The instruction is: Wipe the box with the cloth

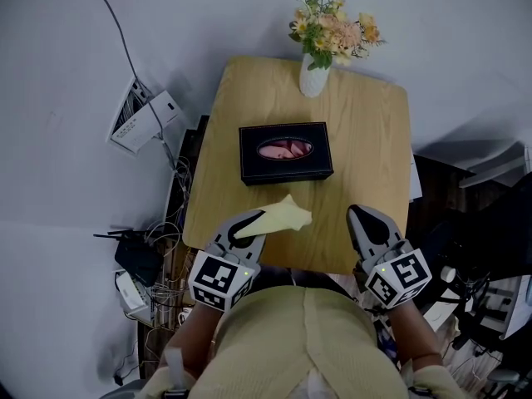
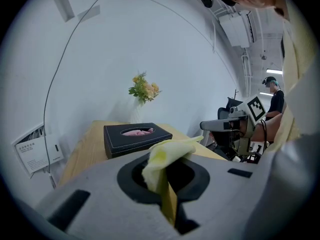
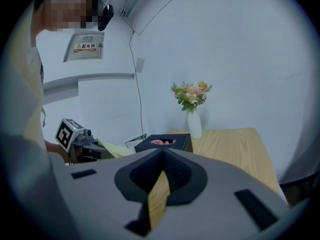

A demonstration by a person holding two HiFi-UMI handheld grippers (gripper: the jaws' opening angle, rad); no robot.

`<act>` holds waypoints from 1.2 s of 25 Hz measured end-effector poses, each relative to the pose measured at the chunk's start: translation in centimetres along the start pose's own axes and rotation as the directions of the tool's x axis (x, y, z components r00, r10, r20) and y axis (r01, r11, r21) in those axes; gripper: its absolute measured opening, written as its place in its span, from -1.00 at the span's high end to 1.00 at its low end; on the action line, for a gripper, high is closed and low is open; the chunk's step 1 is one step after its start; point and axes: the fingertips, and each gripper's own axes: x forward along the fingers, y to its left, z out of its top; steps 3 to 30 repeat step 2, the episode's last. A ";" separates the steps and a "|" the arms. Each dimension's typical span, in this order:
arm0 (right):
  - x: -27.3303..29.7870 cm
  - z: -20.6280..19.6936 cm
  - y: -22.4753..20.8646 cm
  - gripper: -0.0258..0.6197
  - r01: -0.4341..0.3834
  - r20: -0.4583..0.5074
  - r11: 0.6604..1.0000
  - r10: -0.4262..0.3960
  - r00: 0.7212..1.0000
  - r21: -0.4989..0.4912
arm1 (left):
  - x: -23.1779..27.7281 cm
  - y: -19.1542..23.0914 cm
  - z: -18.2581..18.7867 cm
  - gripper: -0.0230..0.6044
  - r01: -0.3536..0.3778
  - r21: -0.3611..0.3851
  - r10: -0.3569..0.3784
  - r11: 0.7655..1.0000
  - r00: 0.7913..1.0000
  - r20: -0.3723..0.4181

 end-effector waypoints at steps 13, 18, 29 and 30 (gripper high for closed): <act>0.3 -0.2 0.5 0.83 -0.006 0.001 1.000 0.006 1.000 0.004 | -0.4 0.3 -0.1 0.85 -0.006 0.004 0.006 1.000 1.000 -0.006; 0.3 -0.2 0.5 0.83 -0.006 0.001 1.000 0.006 1.000 0.004 | -0.4 0.3 -0.1 0.85 -0.006 0.004 0.006 1.000 1.000 -0.006; 0.3 -0.2 0.5 0.83 -0.006 0.001 1.000 0.006 1.000 0.004 | -0.4 0.3 -0.1 0.85 -0.006 0.004 0.006 1.000 1.000 -0.006; 0.3 -0.2 0.5 0.83 -0.006 0.001 1.000 0.006 1.000 0.004 | -0.4 0.3 -0.1 0.85 -0.006 0.004 0.006 1.000 1.000 -0.006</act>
